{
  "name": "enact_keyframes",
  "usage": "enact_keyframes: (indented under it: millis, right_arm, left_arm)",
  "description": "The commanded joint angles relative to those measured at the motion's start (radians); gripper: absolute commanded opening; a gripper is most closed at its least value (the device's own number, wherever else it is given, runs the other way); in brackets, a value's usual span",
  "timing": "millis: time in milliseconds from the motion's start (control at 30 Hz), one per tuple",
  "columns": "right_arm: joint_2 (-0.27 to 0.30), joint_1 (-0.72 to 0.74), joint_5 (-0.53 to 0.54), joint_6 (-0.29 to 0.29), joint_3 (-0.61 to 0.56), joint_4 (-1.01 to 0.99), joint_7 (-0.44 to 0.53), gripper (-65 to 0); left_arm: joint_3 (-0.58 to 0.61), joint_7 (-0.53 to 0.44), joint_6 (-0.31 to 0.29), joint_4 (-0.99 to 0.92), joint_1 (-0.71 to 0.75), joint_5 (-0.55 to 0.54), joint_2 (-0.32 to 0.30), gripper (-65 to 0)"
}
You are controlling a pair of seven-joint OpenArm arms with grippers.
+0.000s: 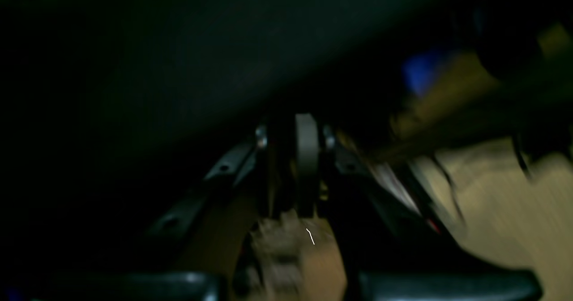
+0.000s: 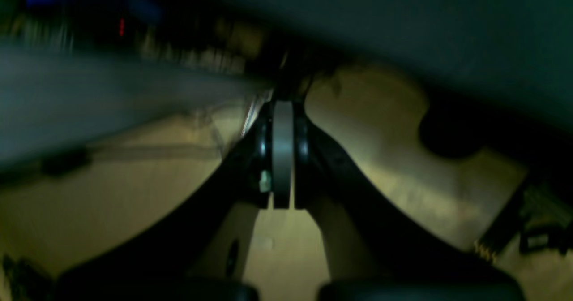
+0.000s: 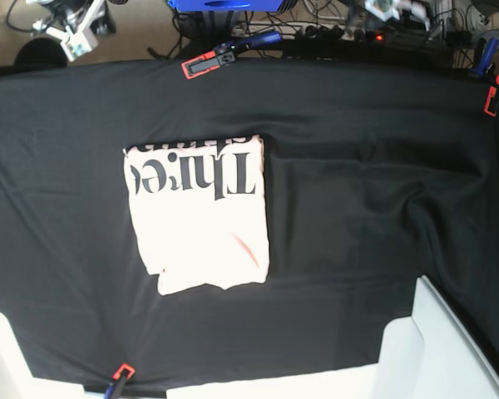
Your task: Fold the T-shirt properly
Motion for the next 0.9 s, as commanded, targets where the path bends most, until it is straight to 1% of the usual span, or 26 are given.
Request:
enact_keyframes:
  millis: [0, 67, 167, 233, 300, 367, 400, 467, 500, 533, 567, 633, 700, 733, 800, 867]
  right_arm:
    - [0.001, -0.006, 0.012, -0.001, 0.006, 0.012, -0.023, -65.0]
    - [-0.021, 0.003, 0.01, -0.001, 0.01, -0.035, -0.09, -65.0]
    - [-0.03, 0.077, 0.009, -0.001, 0.006, -0.219, -0.119, -65.0]
    - [-0.031, 0.155, 0.009, -0.001, 0.006, -0.4, -0.121, -65.0]
    - [-0.031, 0.23, 0.009, -0.001, 0.006, -0.574, -0.121, -65.0]
    - [-0.031, 0.315, 0.007, -0.001, 0.006, -0.789, -0.101, -65.0]
    - [-0.028, 0.359, 0.007, -0.001, 0.004, -0.89, -0.075, -65.0]
    - [-0.024, 0.446, 0.005, -0.001, 0.004, -1.102, 0.016, -65.0]
    - [-0.01, 0.499, 0.005, -0.004, 0.003, -1.218, 0.083, -65.0]
    - [0.004, 0.545, 0.005, -0.021, 0.003, -1.338, 0.157, -65.0]
    - [0.015, 0.585, 0.005, -0.052, 0.003, -1.445, 0.237, -65.0]
    - [0.03, 0.638, 0.005, -0.127, -0.011, -1.591, 0.389, -65.0]
    - [0.047, 0.674, 0.005, -0.22, -0.08, -1.697, 0.551, -64.9]
    - [0.048, 0.681, 0.005, -0.259, -0.12, -1.728, 0.606, -64.9]
    - [0.05, 0.686, 0.005, -0.328, -0.214, -1.771, 0.674, -64.9]
    - [0.05, 0.684, 0.005, -0.388, -0.301, -1.788, 0.703, -64.9]
  left_arm:
    - [-0.001, -0.028, 0.01, -0.016, 0.013, -0.014, 0.003, -57.9]
    - [-0.009, -0.028, 0.01, -0.1, 0.007, -0.014, 0.015, -57.9]
    - [-0.001, -0.025, 0.01, -0.28, -0.073, -0.014, 0.024, -57.9]
    - [-0.006, -0.025, 0.01, -0.441, -0.168, -0.014, 0.049, -57.9]
    - [-0.003, -0.025, 0.01, -0.625, -0.269, -0.014, 0.052, -57.9]
    - [-0.003, -0.025, 0.01, -0.869, -0.409, -0.014, 0.053, -57.9]
    - [-0.003, -0.028, 0.01, -0.983, -0.473, -0.014, 0.056, -57.9]
    - [-0.003, -0.026, 0.01, -1.176, -0.599, -0.008, 0.066, -57.9]
    - [-0.003, -0.026, 0.01, -1.267, -0.656, -0.006, 0.07, -57.9]
    - [-0.003, -0.025, 0.01, -1.329, -0.706, -0.006, 0.072, -57.9]
    - [-0.003, -0.025, 0.01, -1.379, -0.743, -0.006, 0.073, -57.9]
    - [-0.003, -0.025, 0.01, -1.425, -0.788, -0.011, 0.087, -57.9]
    - [-0.012, -0.009, 0.015, -1.43, -0.818, -0.017, 0.092, -57.9]
    - [-0.012, 0.017, 0.028, -1.43, -0.831, -0.017, 0.093, -57.9]
    - [-0.004, 0.08, 0.073, -1.43, -0.837, -0.009, 0.107, -57.9]
    - [-0.004, 0.11, 0.102, -1.43, -0.837, -0.009, 0.115, -57.9]
